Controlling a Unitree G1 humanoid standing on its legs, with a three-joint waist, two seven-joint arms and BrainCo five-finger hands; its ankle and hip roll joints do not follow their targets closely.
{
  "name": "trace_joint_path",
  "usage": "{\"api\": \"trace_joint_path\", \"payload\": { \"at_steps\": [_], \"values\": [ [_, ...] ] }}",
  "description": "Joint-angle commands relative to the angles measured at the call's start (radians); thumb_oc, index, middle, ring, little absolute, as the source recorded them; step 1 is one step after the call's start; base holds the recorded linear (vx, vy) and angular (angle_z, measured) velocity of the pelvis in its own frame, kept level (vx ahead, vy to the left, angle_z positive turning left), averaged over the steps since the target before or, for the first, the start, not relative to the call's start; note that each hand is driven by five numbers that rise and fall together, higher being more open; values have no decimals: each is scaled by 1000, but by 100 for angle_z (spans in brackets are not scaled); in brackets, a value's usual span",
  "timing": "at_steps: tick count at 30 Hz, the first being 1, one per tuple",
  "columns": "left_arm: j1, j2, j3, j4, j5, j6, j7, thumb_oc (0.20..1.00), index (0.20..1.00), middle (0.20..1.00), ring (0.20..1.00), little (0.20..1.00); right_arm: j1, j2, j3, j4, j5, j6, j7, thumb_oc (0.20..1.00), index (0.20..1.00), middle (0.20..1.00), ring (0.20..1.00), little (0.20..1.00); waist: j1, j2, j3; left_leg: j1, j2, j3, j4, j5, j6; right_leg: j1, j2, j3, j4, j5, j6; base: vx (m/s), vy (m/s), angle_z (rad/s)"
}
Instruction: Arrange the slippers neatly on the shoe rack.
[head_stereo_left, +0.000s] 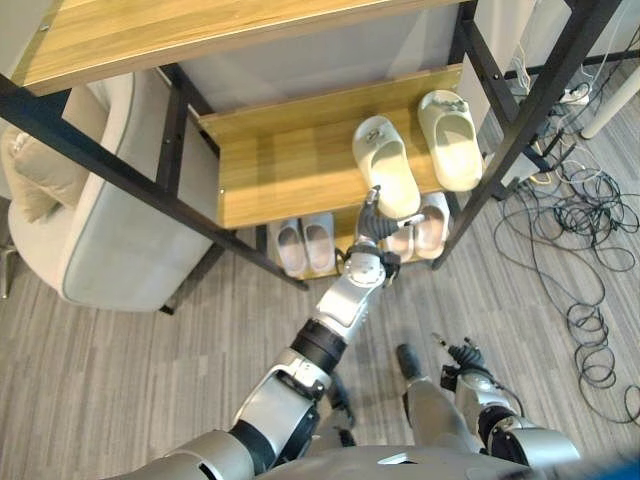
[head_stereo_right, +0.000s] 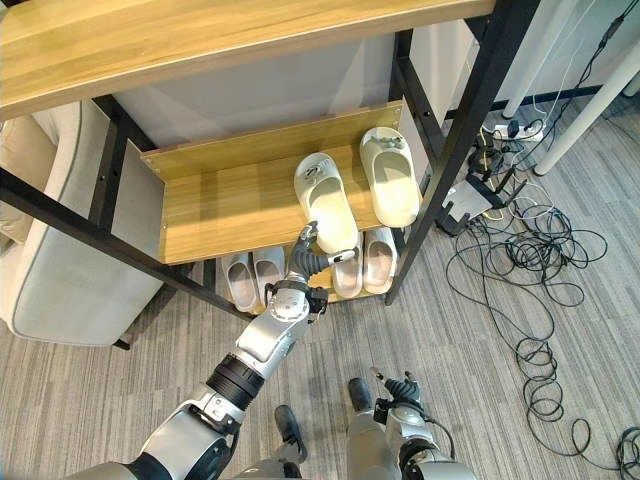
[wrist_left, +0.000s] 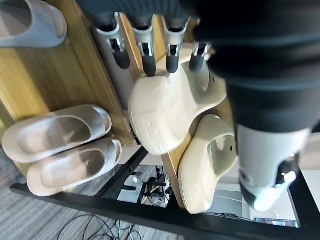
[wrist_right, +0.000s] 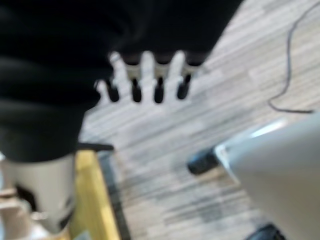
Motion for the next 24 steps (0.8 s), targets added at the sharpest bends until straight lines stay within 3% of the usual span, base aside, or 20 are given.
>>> {"api": "trace_joint_path", "payload": {
  "at_steps": [1, 12, 24],
  "values": [
    [-310, -213, 93, 213, 5, -40, 32, 1000, 1000, 1000, 1000, 1000, -50, -5, -10, 48, -1, -3, -18, 1000, 1000, 1000, 1000, 1000, 9, 20, 41, 64, -24, 3, 4, -63, -30, 45, 48, 27, -79, 53, -33, 1, -5, -4],
    [-486, -204, 214, 467, 19, -107, 115, 1000, 1000, 1000, 1000, 1000, -61, -14, -11, 90, -24, 5, -11, 1000, 1000, 1000, 1000, 1000, -17, 7, 29, 50, -20, 10, 4, -64, -34, 25, 53, 41, -87, 64, -31, 1, -2, -1],
    [-594, -203, 234, 487, 33, -76, 82, 1000, 1000, 1000, 1000, 1000, -61, -14, -7, 105, -30, -4, -5, 1000, 1000, 1000, 1000, 1000, -23, 9, 17, 49, -20, 14, 4, -67, -33, 19, 56, 44, -81, 62, -32, 3, -2, -1]
  ]
}}
